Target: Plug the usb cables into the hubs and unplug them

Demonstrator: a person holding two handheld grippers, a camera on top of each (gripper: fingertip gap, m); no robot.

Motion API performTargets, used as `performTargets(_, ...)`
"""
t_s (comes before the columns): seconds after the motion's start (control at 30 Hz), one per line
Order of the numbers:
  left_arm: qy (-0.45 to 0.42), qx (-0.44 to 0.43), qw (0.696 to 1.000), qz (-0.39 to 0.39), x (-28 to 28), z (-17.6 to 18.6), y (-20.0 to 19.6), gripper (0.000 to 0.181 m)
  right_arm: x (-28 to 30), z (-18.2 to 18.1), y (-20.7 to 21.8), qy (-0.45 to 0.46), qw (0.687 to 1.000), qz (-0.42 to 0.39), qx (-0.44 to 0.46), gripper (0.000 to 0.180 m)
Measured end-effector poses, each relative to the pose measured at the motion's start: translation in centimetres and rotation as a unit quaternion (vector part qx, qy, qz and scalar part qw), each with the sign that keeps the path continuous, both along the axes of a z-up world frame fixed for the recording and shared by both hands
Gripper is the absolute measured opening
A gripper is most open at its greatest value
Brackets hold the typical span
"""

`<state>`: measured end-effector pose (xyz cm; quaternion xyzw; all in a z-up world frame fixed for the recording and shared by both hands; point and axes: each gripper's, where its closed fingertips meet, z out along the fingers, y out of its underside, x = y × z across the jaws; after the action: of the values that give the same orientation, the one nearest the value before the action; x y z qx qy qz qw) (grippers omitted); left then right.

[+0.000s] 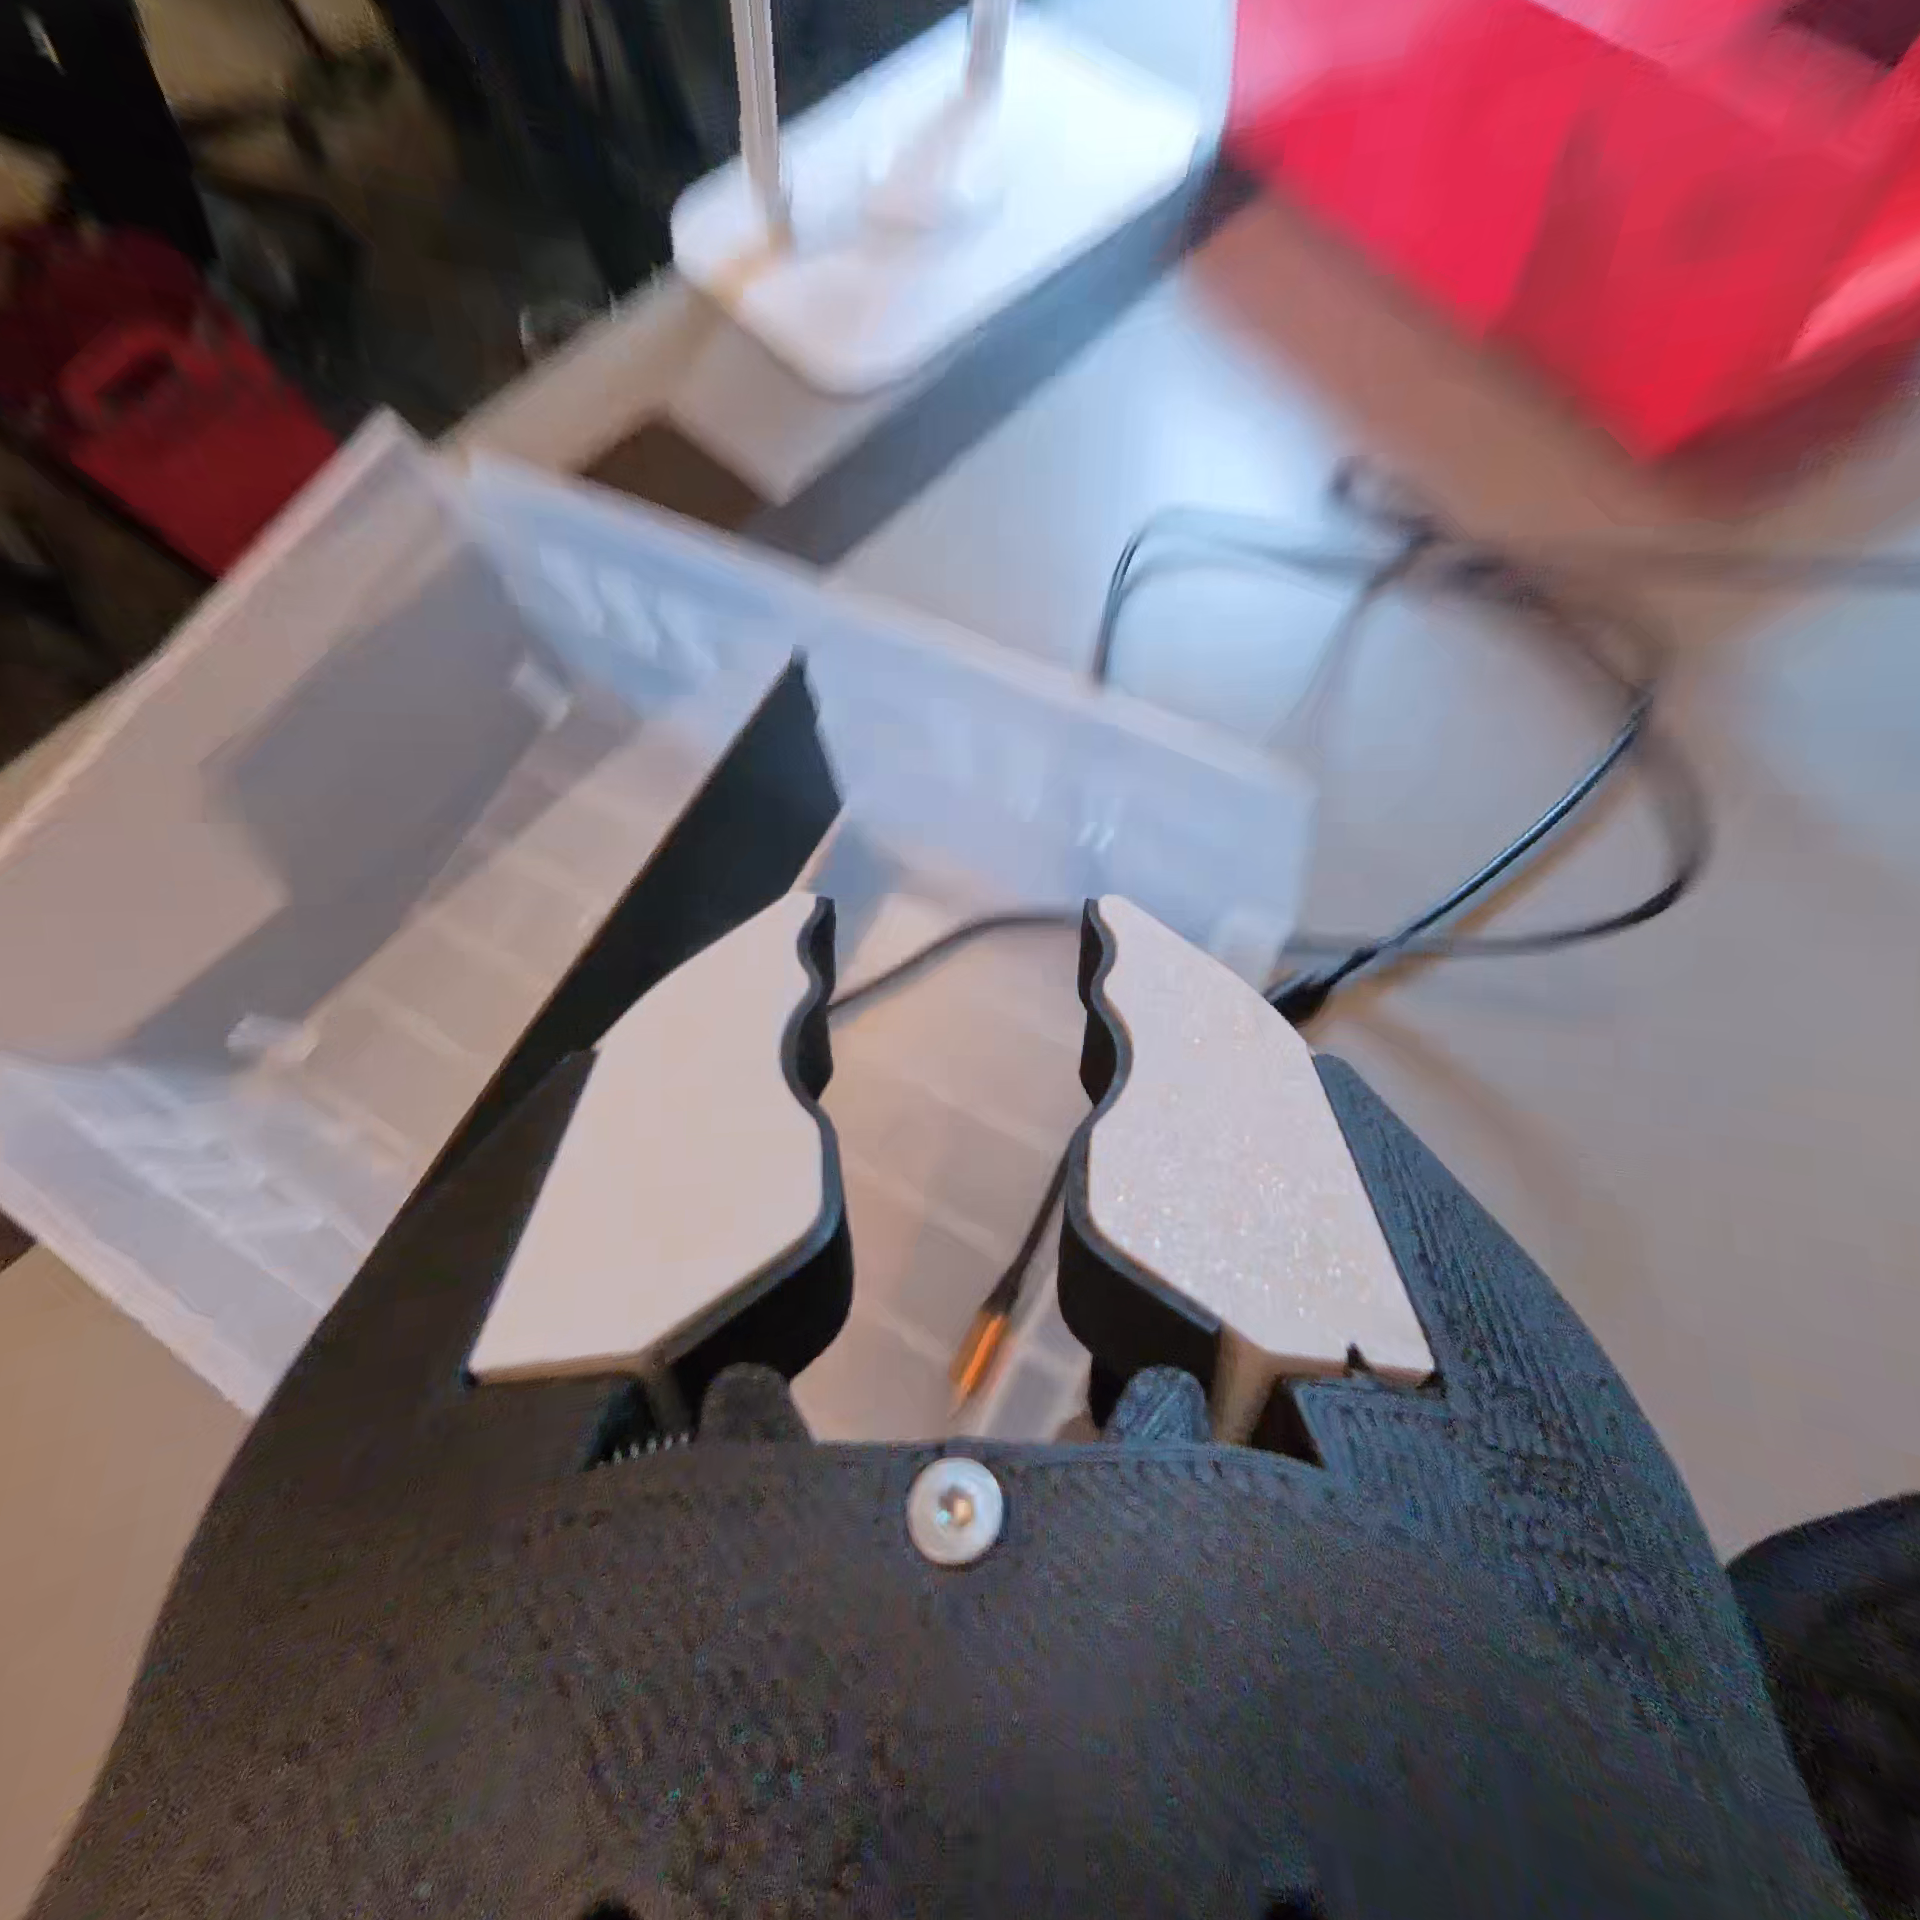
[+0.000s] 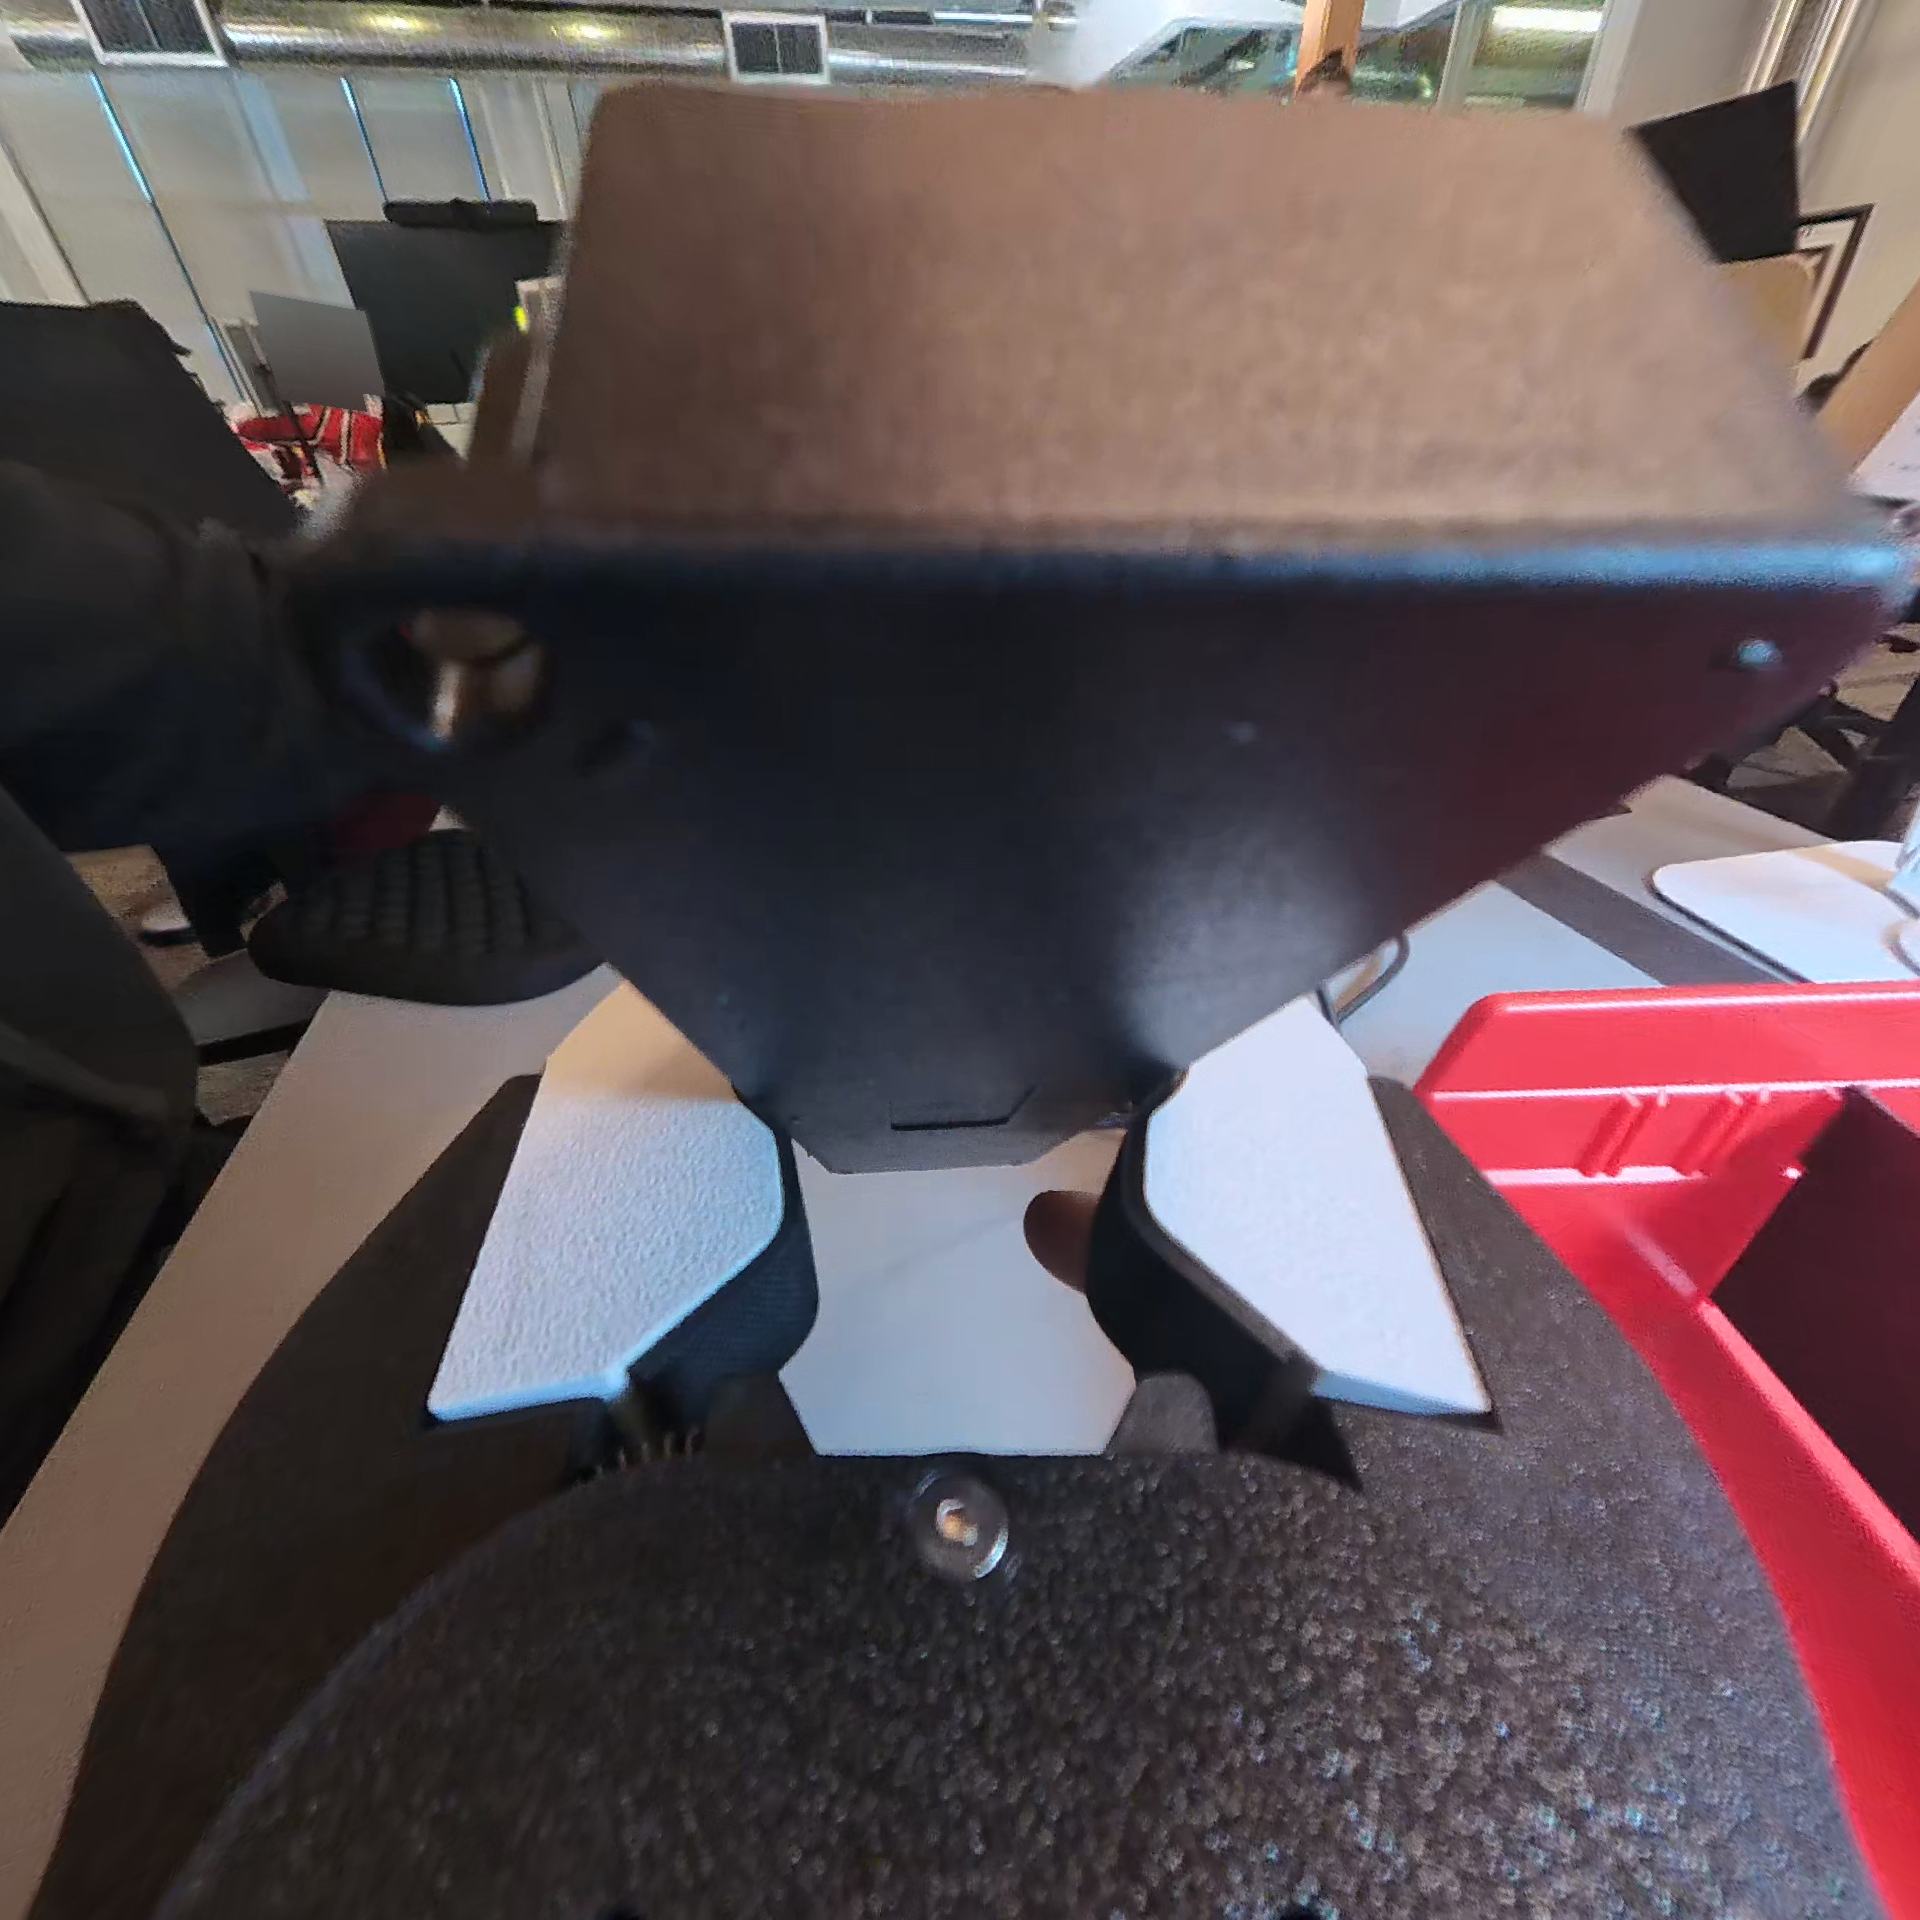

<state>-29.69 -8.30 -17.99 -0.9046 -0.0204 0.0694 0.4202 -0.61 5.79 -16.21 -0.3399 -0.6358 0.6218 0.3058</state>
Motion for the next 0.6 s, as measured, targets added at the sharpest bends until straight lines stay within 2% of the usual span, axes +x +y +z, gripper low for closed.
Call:
performTargets(0.07,0.051,-0.110,0.993,-0.006,-2.2,-3.8,-0.9,0.044,0.0,0.0,-0.2,-0.002,1.000,0.004,0.000,0.065)
performTargets(0.13,0.118,-0.224,0.967,-0.038,-3.7,-7.1,-1.5,0.044,-0.2,-0.2,-0.4,-0.004,1.000,0.005,0.001,0.065)
performTargets(0.2,0.156,-0.291,0.941,-0.074,-4.5,-8.9,-1.2,0.043,-0.2,-0.5,-0.5,-0.008,1.000,0.003,0.004,0.065)
performTargets(0.3,0.160,-0.344,0.917,-0.124,-5.1,-10.1,-0.3,0.043,-0.1,-0.9,-0.2,-0.015,1.000,-0.001,0.004,0.065)
performTargets(0.47,0.120,-0.425,0.880,-0.173,-5.7,-11.7,-0.6,0.040,-0.1,-1.0,0.5,-0.020,1.000,-0.004,-0.003,0.065)
performTargets(0.6,0.109,-0.438,0.873,-0.185,-5.5,-12.0,-0.6,0.030,0.0,-1.0,0.8,-0.020,1.000,-0.003,-0.004,0.065)
